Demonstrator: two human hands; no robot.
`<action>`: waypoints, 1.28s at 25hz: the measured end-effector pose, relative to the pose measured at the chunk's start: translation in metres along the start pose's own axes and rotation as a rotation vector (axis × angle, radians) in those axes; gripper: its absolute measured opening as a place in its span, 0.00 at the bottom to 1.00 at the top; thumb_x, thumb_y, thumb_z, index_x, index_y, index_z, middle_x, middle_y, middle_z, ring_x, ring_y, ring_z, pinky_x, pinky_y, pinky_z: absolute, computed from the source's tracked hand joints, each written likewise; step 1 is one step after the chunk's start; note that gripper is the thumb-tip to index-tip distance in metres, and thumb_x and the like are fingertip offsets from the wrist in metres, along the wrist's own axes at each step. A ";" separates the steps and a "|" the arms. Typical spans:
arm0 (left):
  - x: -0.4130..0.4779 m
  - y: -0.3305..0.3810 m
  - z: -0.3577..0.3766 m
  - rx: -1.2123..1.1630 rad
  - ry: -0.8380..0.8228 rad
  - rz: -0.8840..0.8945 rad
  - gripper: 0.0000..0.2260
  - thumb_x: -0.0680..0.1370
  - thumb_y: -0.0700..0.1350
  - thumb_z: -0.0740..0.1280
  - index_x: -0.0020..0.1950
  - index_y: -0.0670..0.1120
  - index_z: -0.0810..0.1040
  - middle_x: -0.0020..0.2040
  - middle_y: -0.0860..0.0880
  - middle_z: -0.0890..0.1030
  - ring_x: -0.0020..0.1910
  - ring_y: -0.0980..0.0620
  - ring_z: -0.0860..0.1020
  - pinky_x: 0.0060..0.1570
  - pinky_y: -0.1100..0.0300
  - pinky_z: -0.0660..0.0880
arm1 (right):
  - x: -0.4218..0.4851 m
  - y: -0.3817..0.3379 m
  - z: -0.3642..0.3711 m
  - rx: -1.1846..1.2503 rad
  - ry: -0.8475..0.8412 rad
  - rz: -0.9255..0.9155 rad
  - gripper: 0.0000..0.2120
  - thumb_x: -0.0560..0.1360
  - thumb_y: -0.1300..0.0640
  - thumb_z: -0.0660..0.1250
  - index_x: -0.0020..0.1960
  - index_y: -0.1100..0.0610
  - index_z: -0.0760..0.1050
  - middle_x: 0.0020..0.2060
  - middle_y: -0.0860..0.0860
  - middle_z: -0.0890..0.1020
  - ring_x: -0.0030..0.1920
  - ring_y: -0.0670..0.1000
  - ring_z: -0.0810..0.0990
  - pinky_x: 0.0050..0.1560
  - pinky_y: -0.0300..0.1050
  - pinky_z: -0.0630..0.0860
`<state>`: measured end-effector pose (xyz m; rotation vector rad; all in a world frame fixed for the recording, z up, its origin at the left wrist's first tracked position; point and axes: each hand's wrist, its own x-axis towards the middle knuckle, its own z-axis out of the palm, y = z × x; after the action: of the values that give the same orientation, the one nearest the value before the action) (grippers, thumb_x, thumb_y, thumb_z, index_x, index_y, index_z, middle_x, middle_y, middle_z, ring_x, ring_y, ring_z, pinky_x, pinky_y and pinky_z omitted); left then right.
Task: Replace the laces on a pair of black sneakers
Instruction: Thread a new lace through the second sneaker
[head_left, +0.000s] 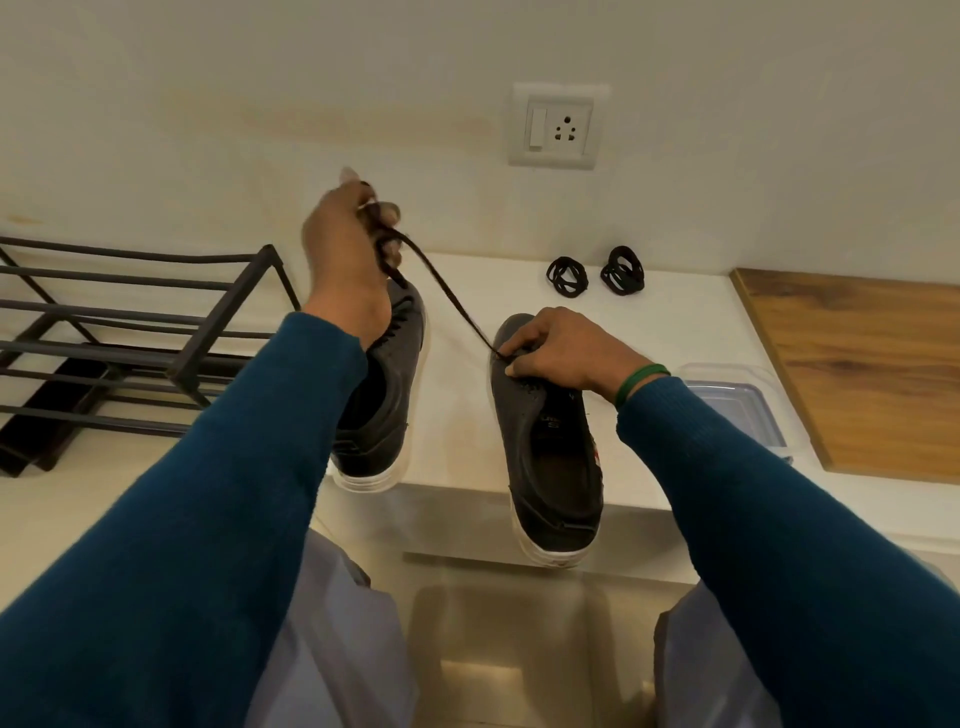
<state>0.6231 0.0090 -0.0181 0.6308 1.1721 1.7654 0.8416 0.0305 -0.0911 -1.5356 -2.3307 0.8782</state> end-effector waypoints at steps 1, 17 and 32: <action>-0.001 -0.010 0.004 0.380 -0.055 0.050 0.09 0.82 0.51 0.63 0.46 0.47 0.74 0.38 0.51 0.79 0.32 0.55 0.73 0.33 0.63 0.67 | -0.001 0.000 -0.001 0.022 -0.005 0.001 0.13 0.73 0.53 0.73 0.57 0.45 0.84 0.47 0.38 0.75 0.50 0.43 0.72 0.46 0.33 0.66; -0.025 -0.074 0.016 1.716 -0.828 0.214 0.15 0.76 0.53 0.64 0.39 0.43 0.77 0.34 0.49 0.78 0.33 0.50 0.76 0.31 0.58 0.72 | -0.004 -0.001 -0.002 0.109 -0.024 0.017 0.12 0.75 0.56 0.70 0.57 0.48 0.84 0.47 0.43 0.79 0.50 0.45 0.76 0.50 0.40 0.73; -0.010 -0.052 0.009 1.457 -0.520 0.245 0.21 0.80 0.57 0.57 0.66 0.47 0.75 0.63 0.47 0.76 0.58 0.48 0.75 0.50 0.56 0.70 | -0.023 0.039 -0.064 0.423 0.517 0.185 0.08 0.80 0.59 0.65 0.55 0.57 0.82 0.48 0.53 0.84 0.47 0.53 0.83 0.51 0.47 0.82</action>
<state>0.6558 0.0119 -0.0606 1.9593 1.8929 0.5204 0.9125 0.0439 -0.0600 -1.5707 -1.5512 0.8221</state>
